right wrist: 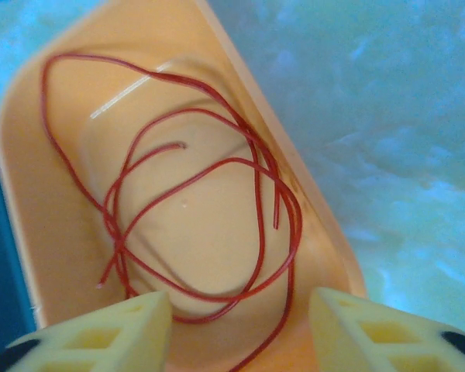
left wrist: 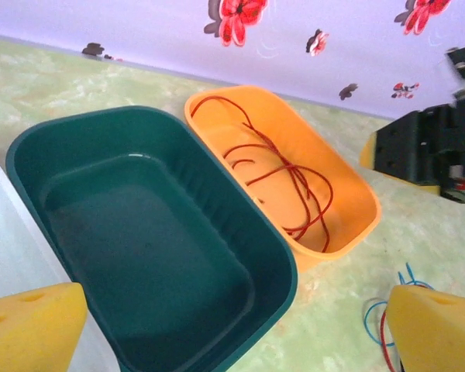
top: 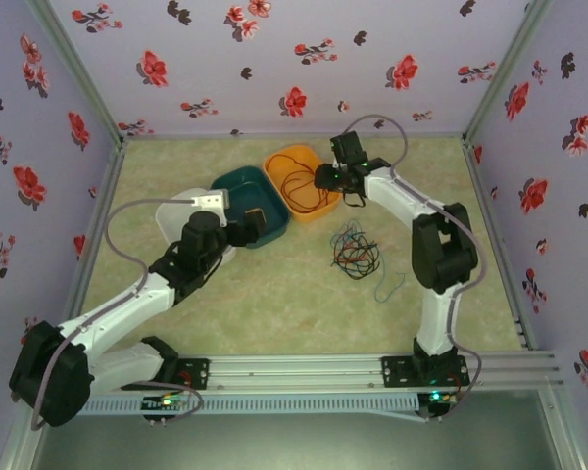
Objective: Untangle the cables
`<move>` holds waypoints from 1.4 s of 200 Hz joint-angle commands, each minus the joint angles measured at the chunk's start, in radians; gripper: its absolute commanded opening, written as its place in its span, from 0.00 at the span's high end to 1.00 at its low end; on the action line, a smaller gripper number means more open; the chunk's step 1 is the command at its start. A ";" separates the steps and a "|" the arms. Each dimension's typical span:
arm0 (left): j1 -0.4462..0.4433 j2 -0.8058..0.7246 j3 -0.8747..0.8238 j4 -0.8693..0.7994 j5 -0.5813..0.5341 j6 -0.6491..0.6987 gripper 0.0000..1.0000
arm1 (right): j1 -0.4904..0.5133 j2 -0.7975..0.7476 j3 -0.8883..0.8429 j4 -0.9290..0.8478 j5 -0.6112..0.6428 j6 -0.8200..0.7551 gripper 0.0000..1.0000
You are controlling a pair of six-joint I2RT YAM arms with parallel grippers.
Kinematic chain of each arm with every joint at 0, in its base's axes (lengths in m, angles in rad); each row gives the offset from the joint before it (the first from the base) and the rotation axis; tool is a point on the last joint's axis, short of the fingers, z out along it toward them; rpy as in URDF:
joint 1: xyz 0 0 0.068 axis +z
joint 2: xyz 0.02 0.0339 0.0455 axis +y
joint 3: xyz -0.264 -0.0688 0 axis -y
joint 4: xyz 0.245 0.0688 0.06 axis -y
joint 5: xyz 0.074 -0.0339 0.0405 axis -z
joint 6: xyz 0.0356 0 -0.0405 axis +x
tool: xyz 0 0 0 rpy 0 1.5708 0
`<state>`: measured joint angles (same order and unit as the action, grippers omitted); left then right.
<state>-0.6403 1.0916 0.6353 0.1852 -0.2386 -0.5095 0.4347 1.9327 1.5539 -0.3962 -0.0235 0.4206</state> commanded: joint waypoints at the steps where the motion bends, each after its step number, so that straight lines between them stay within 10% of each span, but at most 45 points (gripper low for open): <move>1: 0.005 -0.022 0.039 -0.050 0.001 0.028 0.00 | 0.006 -0.097 -0.044 -0.030 0.048 -0.009 0.42; 23: 0.005 -0.021 0.038 -0.044 0.012 0.032 0.00 | 0.008 -0.175 -0.084 -0.060 0.098 -0.001 0.32; 35: 0.004 -0.017 0.039 -0.044 0.026 0.043 0.00 | 0.008 -0.235 -0.130 -0.062 0.133 0.009 0.01; 151: -0.223 0.285 0.216 0.039 0.023 0.199 0.00 | -0.053 -0.733 -0.534 -0.313 0.605 0.169 0.01; 280: -0.374 0.818 0.722 -0.067 0.096 0.357 0.11 | -0.253 -0.772 -0.709 -0.303 0.512 0.333 0.01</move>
<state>-1.0023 1.8484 1.2819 0.1520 -0.1593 -0.2153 0.2173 1.1603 0.8673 -0.7044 0.4919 0.6750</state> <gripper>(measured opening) 0.910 0.992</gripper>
